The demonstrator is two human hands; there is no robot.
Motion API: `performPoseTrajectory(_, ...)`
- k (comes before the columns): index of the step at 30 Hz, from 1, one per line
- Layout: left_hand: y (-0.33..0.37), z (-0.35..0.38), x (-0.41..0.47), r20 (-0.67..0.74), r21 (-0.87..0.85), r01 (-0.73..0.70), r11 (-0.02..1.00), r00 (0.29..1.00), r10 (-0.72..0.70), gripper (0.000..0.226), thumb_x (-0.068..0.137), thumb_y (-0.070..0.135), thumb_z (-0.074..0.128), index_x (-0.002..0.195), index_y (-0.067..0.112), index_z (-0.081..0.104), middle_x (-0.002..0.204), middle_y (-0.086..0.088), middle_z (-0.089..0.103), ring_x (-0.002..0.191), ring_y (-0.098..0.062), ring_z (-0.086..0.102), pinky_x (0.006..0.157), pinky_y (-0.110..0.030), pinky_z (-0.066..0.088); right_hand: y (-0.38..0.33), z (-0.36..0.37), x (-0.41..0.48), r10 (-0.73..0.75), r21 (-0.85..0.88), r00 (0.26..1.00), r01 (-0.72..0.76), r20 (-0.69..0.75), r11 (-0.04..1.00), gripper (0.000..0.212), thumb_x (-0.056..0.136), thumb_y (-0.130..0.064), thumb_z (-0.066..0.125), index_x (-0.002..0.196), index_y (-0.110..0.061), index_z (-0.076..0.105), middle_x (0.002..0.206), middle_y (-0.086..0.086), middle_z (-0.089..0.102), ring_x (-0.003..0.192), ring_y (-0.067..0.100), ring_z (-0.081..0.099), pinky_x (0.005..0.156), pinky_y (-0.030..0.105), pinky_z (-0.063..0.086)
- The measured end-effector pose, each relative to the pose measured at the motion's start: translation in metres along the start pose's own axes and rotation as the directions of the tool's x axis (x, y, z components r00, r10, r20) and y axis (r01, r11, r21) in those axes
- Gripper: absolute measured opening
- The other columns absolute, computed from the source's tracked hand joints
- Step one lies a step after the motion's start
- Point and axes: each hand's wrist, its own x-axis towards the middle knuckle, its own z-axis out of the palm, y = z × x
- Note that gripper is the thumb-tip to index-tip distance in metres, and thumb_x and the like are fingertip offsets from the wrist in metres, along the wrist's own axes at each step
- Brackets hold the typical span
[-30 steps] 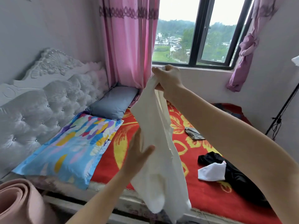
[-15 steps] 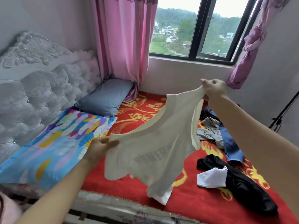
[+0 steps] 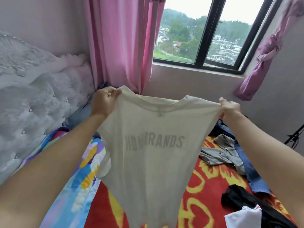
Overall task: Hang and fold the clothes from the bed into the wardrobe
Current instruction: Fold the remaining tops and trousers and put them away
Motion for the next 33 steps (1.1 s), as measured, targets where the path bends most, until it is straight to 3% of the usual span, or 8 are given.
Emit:
performPoseTrajectory(2,0.009,0.000,0.047,-0.030,0.062,-0.053,0.997,0.998,0.055,0.029,0.092,0.027,0.060,0.102,0.002,0.070,0.092,-0.021,0.069,0.076,-0.019,0.058,0.064,-0.026,0.033,-0.024,0.018,0.014,-0.012,0.047,1.000,0.013,-0.009,0.999,0.033,0.094,-0.028,0.054,0.066,-0.015,0.041,0.069,0.003,0.044,0.051,0.014,0.043,0.048,0.027,0.036)
performPoseTrajectory(9,0.039,-0.025,0.138,-0.054,-0.032,-0.304,0.952,0.952,0.302,0.029,0.088,0.026,0.063,0.097,-0.001,0.071,0.044,0.023,0.053,0.045,0.014,0.044,0.050,-0.008,0.028,-0.099,0.046,0.036,-0.208,0.120,0.975,0.217,-0.079,0.969,0.035,0.098,-0.037,0.046,0.070,-0.019,0.037,0.063,-0.002,0.039,0.049,0.010,0.038,0.035,0.019,0.031)
performPoseTrajectory(12,0.048,-0.033,0.137,0.031,-0.080,-0.341,0.937,0.938,0.344,0.021,0.087,0.026,0.065,0.072,0.037,0.073,0.042,0.030,0.049,0.041,0.009,0.044,0.045,-0.006,0.028,-0.099,0.045,0.033,-0.217,0.124,0.974,0.223,-0.060,0.967,0.035,0.098,-0.041,0.043,0.070,-0.019,0.038,0.062,-0.002,0.036,0.048,0.009,0.036,0.035,0.018,0.029)
performPoseTrajectory(16,0.033,-0.028,0.101,0.273,-0.063,-0.297,0.953,0.913,0.302,0.022,0.085,0.023,0.068,0.065,0.028,0.059,0.038,0.019,0.048,0.037,0.000,0.042,0.041,-0.006,0.028,-0.052,0.031,0.034,-0.208,0.192,0.978,0.206,-0.007,0.960,0.031,0.098,-0.033,0.046,0.072,-0.018,0.042,0.064,-0.001,0.042,0.049,0.008,0.042,0.045,0.023,0.034)
performPoseTrajectory(19,0.002,-0.009,0.056,0.518,-0.003,-0.199,0.980,0.838,0.171,0.022,0.080,0.015,0.073,0.063,0.024,0.061,0.041,0.014,0.048,0.045,-0.004,0.040,0.044,-0.011,0.029,0.017,0.011,0.035,-0.136,0.094,0.983,0.125,0.125,0.988,0.030,0.098,-0.030,0.047,0.072,-0.015,0.043,0.070,0.003,0.046,0.057,0.012,0.047,0.056,0.028,0.040)
performPoseTrajectory(23,-0.062,0.024,-0.045,0.792,0.234,-0.012,0.972,0.582,-0.184,0.029,0.070,0.028,0.082,0.059,0.015,0.058,0.048,0.012,0.047,0.046,0.000,0.044,0.047,-0.014,0.033,0.146,-0.027,0.010,0.103,-0.204,0.961,-0.051,0.256,0.978,0.036,0.096,-0.028,0.050,0.073,-0.001,0.051,0.074,0.008,0.046,0.066,0.020,0.048,0.065,0.034,0.037)
performPoseTrajectory(27,-0.127,0.047,-0.158,0.827,0.420,0.085,0.904,0.375,-0.419,0.021,0.064,0.020,0.074,0.058,0.015,0.054,0.050,0.011,0.043,0.044,0.001,0.041,0.047,-0.016,0.030,0.257,-0.063,-0.032,0.292,-0.350,0.930,-0.203,0.224,0.915,0.035,0.093,-0.024,0.056,0.064,-0.006,0.046,0.072,0.009,0.042,0.060,0.018,0.037,0.058,0.030,0.029)
performPoseTrajectory(33,-0.174,0.049,-0.290,0.804,0.497,0.153,0.854,0.288,-0.519,0.022,0.063,0.015,0.064,0.059,0.015,0.042,0.056,0.006,0.031,0.052,-0.005,0.030,0.052,-0.023,0.021,0.357,-0.116,-0.097,0.477,-0.455,0.862,-0.360,0.171,0.814,0.037,0.088,-0.015,0.061,0.060,-0.011,0.038,0.060,0.003,0.031,0.056,0.014,0.024,0.051,0.030,0.016)
